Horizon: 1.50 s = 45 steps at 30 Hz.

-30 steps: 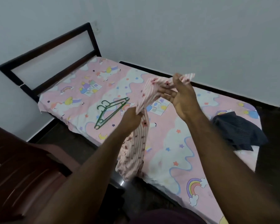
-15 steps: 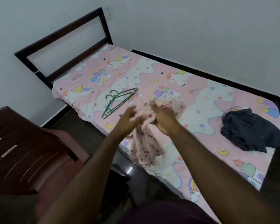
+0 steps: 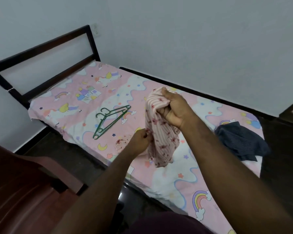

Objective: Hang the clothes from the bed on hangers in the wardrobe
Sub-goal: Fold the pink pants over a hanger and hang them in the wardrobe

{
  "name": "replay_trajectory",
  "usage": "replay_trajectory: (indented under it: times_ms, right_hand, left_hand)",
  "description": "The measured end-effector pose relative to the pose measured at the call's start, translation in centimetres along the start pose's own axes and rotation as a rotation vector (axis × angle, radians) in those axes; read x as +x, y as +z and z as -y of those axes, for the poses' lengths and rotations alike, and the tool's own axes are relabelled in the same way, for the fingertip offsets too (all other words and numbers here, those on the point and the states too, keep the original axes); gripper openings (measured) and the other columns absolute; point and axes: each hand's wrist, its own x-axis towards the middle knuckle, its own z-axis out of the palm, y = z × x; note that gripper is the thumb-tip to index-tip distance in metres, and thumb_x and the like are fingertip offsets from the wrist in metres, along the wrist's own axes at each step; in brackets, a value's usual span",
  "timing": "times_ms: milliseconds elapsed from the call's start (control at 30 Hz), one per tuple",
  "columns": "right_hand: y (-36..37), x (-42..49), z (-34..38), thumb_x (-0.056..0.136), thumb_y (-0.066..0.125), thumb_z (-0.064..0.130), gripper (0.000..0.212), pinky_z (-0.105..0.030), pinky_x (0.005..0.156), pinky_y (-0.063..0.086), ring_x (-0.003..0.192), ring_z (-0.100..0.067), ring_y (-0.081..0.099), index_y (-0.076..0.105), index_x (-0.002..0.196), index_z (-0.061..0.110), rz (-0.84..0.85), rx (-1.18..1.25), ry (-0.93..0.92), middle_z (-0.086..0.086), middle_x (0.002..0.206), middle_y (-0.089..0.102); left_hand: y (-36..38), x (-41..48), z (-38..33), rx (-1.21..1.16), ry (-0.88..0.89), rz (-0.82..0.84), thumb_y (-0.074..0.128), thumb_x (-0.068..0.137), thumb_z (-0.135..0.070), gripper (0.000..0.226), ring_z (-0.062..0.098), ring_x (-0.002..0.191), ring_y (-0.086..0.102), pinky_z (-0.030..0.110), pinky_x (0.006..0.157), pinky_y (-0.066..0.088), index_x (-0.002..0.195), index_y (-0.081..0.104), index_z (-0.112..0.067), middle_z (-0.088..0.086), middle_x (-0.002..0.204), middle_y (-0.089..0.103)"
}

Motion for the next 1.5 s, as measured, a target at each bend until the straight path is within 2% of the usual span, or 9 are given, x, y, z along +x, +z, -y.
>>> replay_trajectory:
  times_ms: [133, 267, 533, 700, 800, 933, 1133, 1300, 1500]
  right_hand:
    - [-2.4, 0.6, -0.5, 0.087, 0.066, 0.046, 0.043, -0.047, 0.095, 0.053, 0.104, -0.027, 0.068, 0.067, 0.113, 0.011, 0.001, -0.417, -0.169, -0.011, 0.111, 0.072]
    - [-8.2, -0.5, -4.8, 0.065, 0.078, 0.068, 0.082, -0.047, 0.103, 0.047, 0.116, -0.023, 0.063, 0.062, 0.129, 0.019, 0.038, -0.658, 0.035, -0.002, 0.125, 0.067]
    - [-7.1, -2.2, -9.3, 0.092, 0.063, 0.036, 0.038, -0.036, 0.070, 0.057, 0.085, -0.026, 0.066, 0.064, 0.110, 0.002, -0.210, -0.480, 0.003, -0.010, 0.095, 0.070]
    - [-4.5, -1.4, -7.0, 0.101, 0.054, 0.020, 0.027, -0.048, 0.067, 0.059, 0.074, -0.025, 0.066, 0.058, 0.116, -0.002, -0.451, -0.244, -0.013, -0.012, 0.089, 0.065]
    - [-3.0, -1.3, -6.5, 0.101, 0.054, 0.017, 0.019, -0.032, 0.049, 0.058, 0.071, -0.026, 0.067, 0.058, 0.104, -0.001, -0.442, -0.124, 0.016, -0.015, 0.089, 0.065]
    - [-2.2, -2.0, -6.2, 0.096, 0.061, 0.020, 0.020, -0.028, 0.053, 0.058, 0.073, -0.027, 0.069, 0.061, 0.099, 0.000, -0.293, -0.049, -0.001, -0.018, 0.094, 0.068]
    - [-4.5, -2.4, -4.5, 0.084, 0.077, 0.023, 0.055, -0.032, 0.062, 0.057, 0.078, -0.022, 0.069, 0.047, 0.131, 0.019, -0.222, -0.767, -0.292, 0.000, 0.113, 0.061]
    - [-5.6, -1.5, -3.8, 0.093, 0.065, 0.021, 0.006, -0.027, 0.076, 0.047, 0.081, -0.006, 0.060, 0.068, 0.092, 0.016, -0.097, -1.122, -0.422, 0.004, 0.093, 0.067]
    - [-5.3, -0.8, -0.9, 0.096, 0.061, 0.021, 0.017, -0.016, 0.060, 0.039, 0.061, 0.003, 0.051, 0.065, 0.084, 0.009, -0.171, -1.171, -0.478, 0.007, 0.072, 0.060]
  left_hand:
    - [-1.0, 0.9, -1.9, -0.278, -0.011, -0.050, 0.048, 0.098, -0.006, 0.023, 0.023, 0.085, 0.070, 0.041, 0.075, 0.056, 0.094, 0.070, -0.011, 0.011, 0.094, 0.074]
    - [-2.8, 2.4, -4.7, -0.508, -0.014, -0.124, 0.050, 0.101, -0.014, 0.021, 0.018, 0.067, 0.071, 0.026, 0.053, 0.052, 0.101, 0.070, -0.008, 0.005, 0.080, 0.074]
    - [-5.1, 5.5, -3.1, -0.231, -0.162, -0.176, 0.047, 0.098, -0.030, 0.026, 0.018, 0.059, 0.042, 0.027, 0.058, 0.033, 0.077, 0.053, -0.015, 0.002, 0.065, 0.046]
    - [-4.5, 1.3, -1.6, -0.149, 0.022, 0.078, 0.062, 0.094, -0.037, 0.050, 0.012, 0.112, 0.056, 0.032, 0.096, 0.047, 0.137, 0.047, -0.018, -0.003, 0.124, 0.057]
    - [-2.8, -0.7, -1.2, -0.027, 0.149, 0.232, 0.078, 0.081, -0.027, 0.051, 0.002, 0.103, 0.060, 0.018, 0.087, 0.047, 0.125, 0.052, -0.025, -0.016, 0.115, 0.062]
    - [-2.2, 0.2, -1.2, 0.105, 0.231, -0.078, 0.054, 0.094, -0.006, 0.012, 0.010, 0.078, 0.056, 0.025, 0.070, 0.039, 0.100, 0.059, -0.015, -0.009, 0.090, 0.061]
    - [-4.5, 1.6, -2.7, 0.153, 0.249, 0.044, 0.055, 0.098, -0.026, 0.018, 0.013, 0.071, 0.058, 0.030, 0.065, 0.041, 0.085, 0.061, -0.014, 0.003, 0.079, 0.065]
    - [-5.4, 1.8, -4.4, 0.167, 0.226, 0.241, 0.063, 0.094, -0.021, 0.014, 0.013, 0.075, 0.062, 0.026, 0.071, 0.044, 0.090, 0.069, -0.009, 0.000, 0.086, 0.072]
    - [-6.5, 2.0, 0.4, 0.371, 0.037, 0.431, 0.079, 0.078, -0.015, 0.010, 0.010, 0.071, 0.068, 0.026, 0.072, 0.054, 0.084, 0.072, -0.010, -0.002, 0.080, 0.072]
